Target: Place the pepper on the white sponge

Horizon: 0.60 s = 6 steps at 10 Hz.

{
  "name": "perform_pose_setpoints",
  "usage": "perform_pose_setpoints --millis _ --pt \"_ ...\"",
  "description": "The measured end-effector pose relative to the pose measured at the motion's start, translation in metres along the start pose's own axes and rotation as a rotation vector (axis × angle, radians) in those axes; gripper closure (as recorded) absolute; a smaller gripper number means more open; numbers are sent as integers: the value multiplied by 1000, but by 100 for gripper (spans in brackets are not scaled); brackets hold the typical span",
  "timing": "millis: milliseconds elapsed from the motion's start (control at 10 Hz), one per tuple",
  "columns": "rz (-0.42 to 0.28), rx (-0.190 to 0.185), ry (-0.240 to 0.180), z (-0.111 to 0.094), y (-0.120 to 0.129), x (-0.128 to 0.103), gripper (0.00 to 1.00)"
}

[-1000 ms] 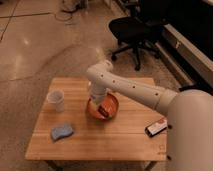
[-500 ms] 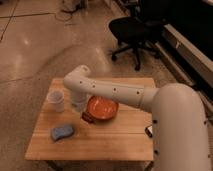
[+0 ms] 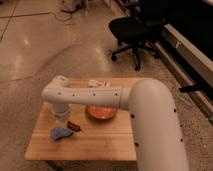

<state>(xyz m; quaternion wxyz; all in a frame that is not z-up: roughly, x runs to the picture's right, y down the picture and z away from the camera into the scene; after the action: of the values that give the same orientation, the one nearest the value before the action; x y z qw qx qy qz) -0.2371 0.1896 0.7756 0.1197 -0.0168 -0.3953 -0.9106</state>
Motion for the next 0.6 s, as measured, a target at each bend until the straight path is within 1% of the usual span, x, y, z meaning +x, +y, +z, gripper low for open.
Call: perform_pose_setpoints --millis 100,200,400,500,600 --pt "-17 1 -2 4 -5 10 100" --pt "-38 3 -1 7 -12 25 100" --pt "-67 3 4 10 -17 40 100" --pt "-81 -6 8 10 -18 48 98" --pt "-89 -17 8 12 -16 54 90"
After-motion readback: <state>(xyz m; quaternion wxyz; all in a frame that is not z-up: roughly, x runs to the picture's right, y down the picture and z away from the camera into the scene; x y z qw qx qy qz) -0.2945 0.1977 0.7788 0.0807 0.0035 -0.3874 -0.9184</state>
